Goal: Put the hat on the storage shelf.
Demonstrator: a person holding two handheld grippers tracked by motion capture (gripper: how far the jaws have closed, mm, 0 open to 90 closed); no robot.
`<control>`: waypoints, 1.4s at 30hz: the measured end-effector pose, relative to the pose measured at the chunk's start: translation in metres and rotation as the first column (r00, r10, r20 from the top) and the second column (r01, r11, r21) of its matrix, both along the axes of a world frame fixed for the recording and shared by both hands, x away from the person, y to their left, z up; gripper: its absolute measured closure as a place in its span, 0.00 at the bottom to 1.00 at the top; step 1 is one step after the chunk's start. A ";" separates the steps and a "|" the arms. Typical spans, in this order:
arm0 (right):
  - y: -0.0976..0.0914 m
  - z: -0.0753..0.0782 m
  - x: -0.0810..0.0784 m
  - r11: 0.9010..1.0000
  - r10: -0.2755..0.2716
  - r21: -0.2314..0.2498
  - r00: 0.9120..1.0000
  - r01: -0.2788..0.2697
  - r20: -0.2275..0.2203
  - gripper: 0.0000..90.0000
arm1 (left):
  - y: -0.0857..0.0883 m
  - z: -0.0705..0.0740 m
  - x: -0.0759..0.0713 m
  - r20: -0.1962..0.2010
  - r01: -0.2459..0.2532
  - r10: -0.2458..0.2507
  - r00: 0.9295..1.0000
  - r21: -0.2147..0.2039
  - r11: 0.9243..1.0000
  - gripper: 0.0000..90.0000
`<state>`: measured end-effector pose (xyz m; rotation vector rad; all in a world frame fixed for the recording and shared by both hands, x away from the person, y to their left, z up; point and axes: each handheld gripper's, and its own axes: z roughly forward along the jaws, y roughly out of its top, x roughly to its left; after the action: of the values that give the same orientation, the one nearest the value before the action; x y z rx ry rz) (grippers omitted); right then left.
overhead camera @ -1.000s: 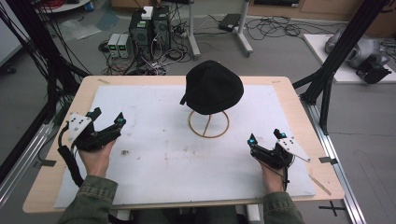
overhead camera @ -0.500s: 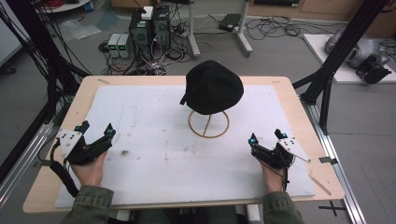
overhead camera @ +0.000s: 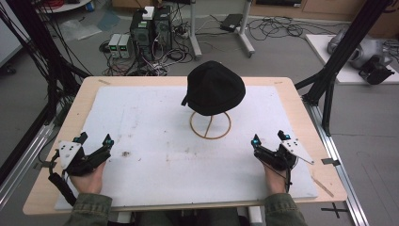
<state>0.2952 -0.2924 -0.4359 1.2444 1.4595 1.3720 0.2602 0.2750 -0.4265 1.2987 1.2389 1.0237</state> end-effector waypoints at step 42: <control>-0.002 0.000 0.000 1.000 0.022 0.005 1.000 -0.022 -0.010 0.04 | 0.009 -0.008 0.000 -0.025 0.003 -0.003 1.000 -0.025 1.000 0.21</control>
<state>0.2951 -0.2942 -0.4363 1.2436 1.4814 1.3869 0.2603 0.2841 -0.4341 1.2975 1.2649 0.9894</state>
